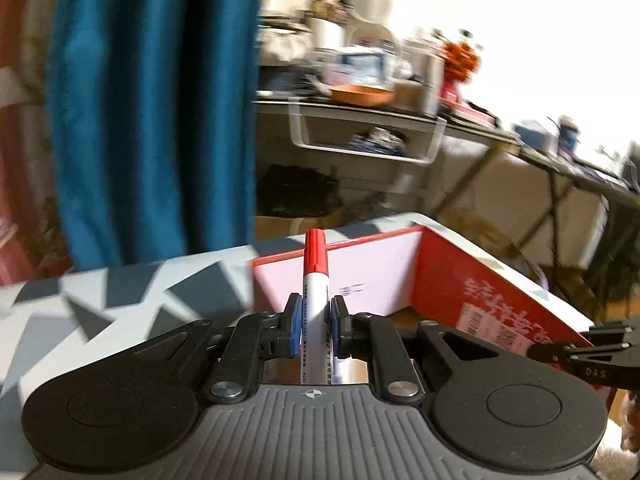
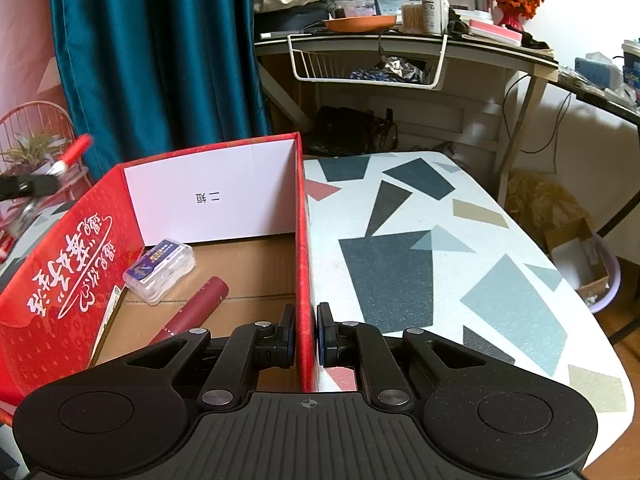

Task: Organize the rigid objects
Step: 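Lift the white red-capped marker with the left tool, then carry the marker into the red box and open the left tool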

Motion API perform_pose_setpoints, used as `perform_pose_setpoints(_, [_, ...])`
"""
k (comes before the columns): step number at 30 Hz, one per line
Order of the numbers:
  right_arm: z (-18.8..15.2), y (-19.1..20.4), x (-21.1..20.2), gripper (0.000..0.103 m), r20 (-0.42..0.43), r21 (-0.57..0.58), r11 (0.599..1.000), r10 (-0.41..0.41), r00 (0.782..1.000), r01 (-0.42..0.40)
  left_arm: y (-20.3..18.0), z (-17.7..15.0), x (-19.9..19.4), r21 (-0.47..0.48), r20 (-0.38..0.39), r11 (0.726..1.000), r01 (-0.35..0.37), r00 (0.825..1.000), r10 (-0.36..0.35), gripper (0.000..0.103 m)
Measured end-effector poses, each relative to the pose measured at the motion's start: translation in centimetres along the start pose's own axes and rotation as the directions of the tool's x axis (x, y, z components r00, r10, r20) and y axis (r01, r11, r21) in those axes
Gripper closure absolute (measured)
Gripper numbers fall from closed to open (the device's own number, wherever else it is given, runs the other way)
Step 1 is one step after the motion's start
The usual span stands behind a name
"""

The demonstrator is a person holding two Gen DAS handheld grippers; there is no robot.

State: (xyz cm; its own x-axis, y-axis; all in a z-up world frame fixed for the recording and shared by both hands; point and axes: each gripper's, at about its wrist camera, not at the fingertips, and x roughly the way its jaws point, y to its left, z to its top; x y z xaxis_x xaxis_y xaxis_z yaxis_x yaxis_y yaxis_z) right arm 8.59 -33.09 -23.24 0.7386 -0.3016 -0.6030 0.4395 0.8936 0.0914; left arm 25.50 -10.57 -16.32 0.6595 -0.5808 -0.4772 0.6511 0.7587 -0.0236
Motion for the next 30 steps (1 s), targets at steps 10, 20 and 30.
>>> perform_pose_setpoints(10, [0.0,0.0,0.1,0.093,0.0,0.0,1.0,0.003,1.0,-0.003,-2.9,0.5,6.7,0.182,-0.155,0.974,0.137,0.982,-0.109,0.087])
perform_pose_setpoints(20, [-0.1,0.0,0.3,0.093,0.0,0.002,1.0,0.006,1.0,-0.006,-3.2,-0.2,9.1,0.149,-0.223,0.976,0.158,0.967,-0.123,0.086])
perform_pose_setpoints(30, [-0.1,0.1,0.3,0.093,0.0,0.001,1.0,0.006,1.0,-0.006,-1.8,0.1,6.9,0.103,-0.175,0.982,0.157,0.975,-0.137,0.077])
